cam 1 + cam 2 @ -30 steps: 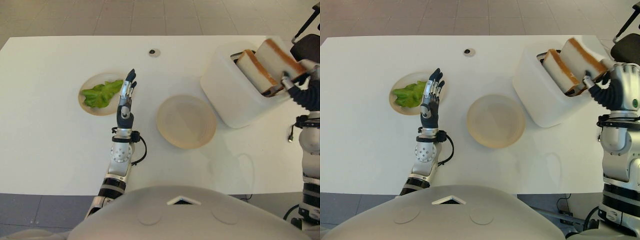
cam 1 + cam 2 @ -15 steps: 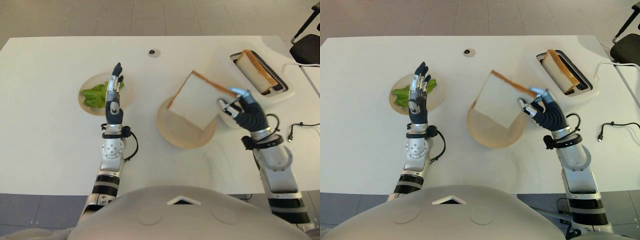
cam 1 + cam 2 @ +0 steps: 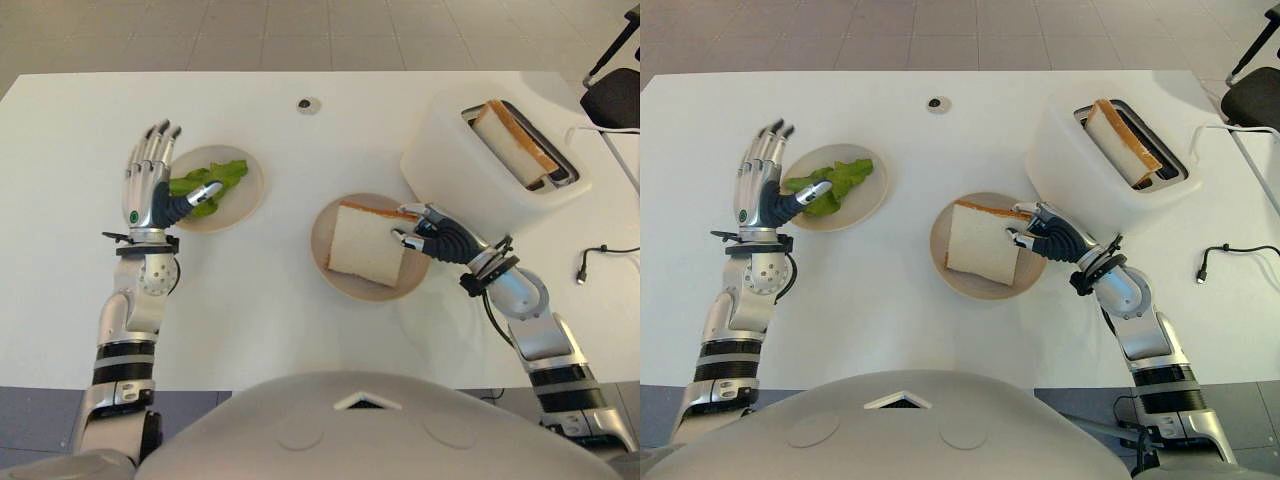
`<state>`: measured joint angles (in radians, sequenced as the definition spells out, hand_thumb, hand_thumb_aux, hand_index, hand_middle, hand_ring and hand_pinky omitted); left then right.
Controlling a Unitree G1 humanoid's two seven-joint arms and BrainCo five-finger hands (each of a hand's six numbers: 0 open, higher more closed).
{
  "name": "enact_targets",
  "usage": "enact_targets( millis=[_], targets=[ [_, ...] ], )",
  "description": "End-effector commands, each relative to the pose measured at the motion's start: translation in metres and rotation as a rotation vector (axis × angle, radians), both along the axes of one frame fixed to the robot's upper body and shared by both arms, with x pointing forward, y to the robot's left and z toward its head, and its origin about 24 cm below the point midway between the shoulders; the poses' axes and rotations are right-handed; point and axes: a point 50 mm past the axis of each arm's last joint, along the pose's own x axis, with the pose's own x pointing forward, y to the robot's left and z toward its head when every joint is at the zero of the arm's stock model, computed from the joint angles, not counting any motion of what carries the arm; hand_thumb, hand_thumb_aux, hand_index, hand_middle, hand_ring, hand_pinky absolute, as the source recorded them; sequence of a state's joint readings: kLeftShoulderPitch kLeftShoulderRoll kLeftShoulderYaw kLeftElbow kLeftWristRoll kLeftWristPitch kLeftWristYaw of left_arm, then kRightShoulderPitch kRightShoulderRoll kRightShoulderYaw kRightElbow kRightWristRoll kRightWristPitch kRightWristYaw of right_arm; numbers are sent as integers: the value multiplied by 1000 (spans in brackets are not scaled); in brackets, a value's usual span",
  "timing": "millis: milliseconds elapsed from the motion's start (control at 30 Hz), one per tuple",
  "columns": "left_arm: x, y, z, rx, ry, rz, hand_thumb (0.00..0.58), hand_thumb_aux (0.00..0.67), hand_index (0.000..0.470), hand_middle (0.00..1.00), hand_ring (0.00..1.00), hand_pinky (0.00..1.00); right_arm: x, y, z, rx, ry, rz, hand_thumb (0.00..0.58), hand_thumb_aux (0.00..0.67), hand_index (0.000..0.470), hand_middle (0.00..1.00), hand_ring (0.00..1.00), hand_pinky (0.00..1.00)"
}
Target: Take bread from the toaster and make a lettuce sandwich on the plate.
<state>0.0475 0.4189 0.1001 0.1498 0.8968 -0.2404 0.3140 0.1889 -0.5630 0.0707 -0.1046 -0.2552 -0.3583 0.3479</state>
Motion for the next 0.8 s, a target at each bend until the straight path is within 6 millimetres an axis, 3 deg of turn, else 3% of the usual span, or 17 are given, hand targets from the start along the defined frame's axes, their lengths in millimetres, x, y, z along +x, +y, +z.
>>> enact_targets(
  millis=[33, 100, 233, 267, 300, 333, 367, 600, 800],
  targets=[
    [9, 7, -22, 139, 202, -10, 0, 0, 0, 0, 0, 0, 4, 2, 11, -83, -61, 8, 0, 0, 0, 224, 224, 224],
    [12, 11, -29, 176, 264, -12, 0, 0, 0, 0, 0, 0, 5, -2, 18, -122, -101, -6, 0, 0, 0, 161, 161, 161],
    [18, 17, -37, 200, 306, -9, 9, 5, 4, 0, 0, 0, 5, -9, 29, -209, -159, -19, 0, 0, 0, 141, 141, 141],
    [20, 17, -38, 203, 308, -9, 328, 229, 160, 0, 0, 0, 5, -9, 31, -213, -165, -18, 0, 0, 0, 145, 145, 145],
    [21, 16, -38, 204, 303, -11, 470, 378, 265, 0, 0, 0, 4, -9, 32, -214, -168, -17, 0, 0, 0, 141, 141, 141],
    [22, 16, -37, 203, 295, -14, 574, 602, 422, 0, 0, 0, 3, -8, 33, -210, -168, -14, 0, 0, 0, 141, 141, 141],
    [22, 15, -36, 203, 285, -19, 580, 670, 470, 0, 0, 0, 2, -8, 33, -207, -167, -13, 0, 0, 0, 145, 145, 145],
    [19, 1, -20, 145, 188, -90, 580, 670, 470, 0, 0, 0, -4, -2, 40, -134, -206, -10, 0, 0, 0, 141, 141, 141],
    [15, -40, 7, -78, 50, -229, 580, 670, 470, 0, 0, 0, -4, -2, 50, -72, -257, -39, 0, 0, 0, 145, 145, 145]
  ],
)
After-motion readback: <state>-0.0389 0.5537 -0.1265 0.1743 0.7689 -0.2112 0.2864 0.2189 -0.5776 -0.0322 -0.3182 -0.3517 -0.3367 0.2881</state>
